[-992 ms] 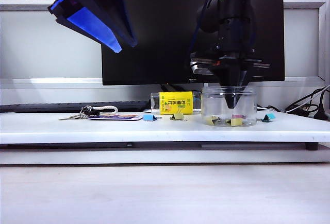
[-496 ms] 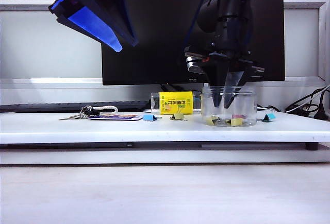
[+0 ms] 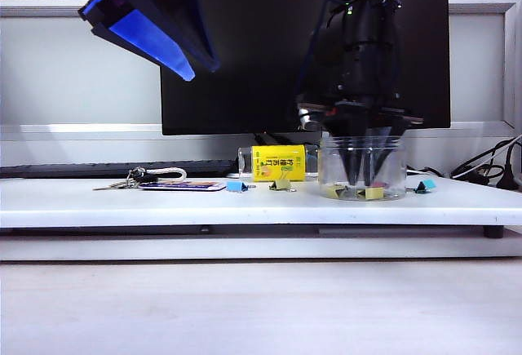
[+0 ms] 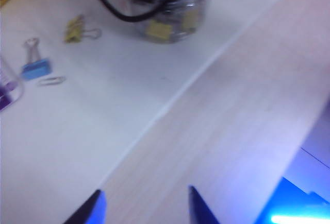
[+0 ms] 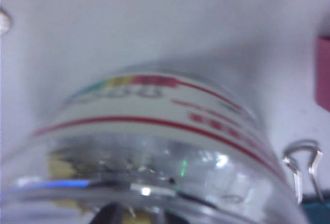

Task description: Take the clips out of the round transparent plastic box and place them on the table.

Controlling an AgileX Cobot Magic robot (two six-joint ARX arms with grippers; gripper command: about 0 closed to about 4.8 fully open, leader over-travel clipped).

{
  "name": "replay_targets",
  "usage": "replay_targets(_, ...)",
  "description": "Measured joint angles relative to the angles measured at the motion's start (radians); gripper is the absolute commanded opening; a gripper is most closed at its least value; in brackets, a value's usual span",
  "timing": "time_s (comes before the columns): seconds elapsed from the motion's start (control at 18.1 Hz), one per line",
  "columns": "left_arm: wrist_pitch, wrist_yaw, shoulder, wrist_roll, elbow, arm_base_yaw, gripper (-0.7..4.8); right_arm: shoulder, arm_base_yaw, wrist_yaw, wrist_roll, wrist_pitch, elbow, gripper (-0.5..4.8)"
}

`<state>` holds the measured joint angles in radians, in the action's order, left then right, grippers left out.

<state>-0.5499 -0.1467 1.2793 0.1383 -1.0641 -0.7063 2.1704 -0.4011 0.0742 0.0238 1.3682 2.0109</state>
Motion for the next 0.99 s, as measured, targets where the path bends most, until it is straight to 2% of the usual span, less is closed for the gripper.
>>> replay_targets(0.22, 0.0, -0.078, 0.0, 0.02, 0.0, 0.0, 2.15, 0.006, 0.003, -0.002, 0.001, 0.003, 0.0, 1.09)
replay_targets(0.55, 0.063, -0.08, 0.035, -0.006, 0.007, 0.0, 2.15, 0.02, 0.003, 0.009, 0.002, -0.002, 0.004, 1.03)
replay_targets(0.77, 0.137, -0.08, 0.039, -0.019, 0.113, 0.0, 2.15, 0.027, 0.003, 0.009, 0.002, -0.016, 0.007, 1.01)
replay_targets(0.83, 0.161, -0.08, 0.039, -0.019, 0.132, 0.0, 2.15, 0.03, 0.003, 0.009, 0.002, -0.017, 0.009, 0.84)
replay_targets(0.99, 0.193, -0.079, 0.041, -0.019, 0.142, -0.002, 2.15, 0.037, 0.005, 0.022, 0.002, -0.019, 0.014, 0.83)
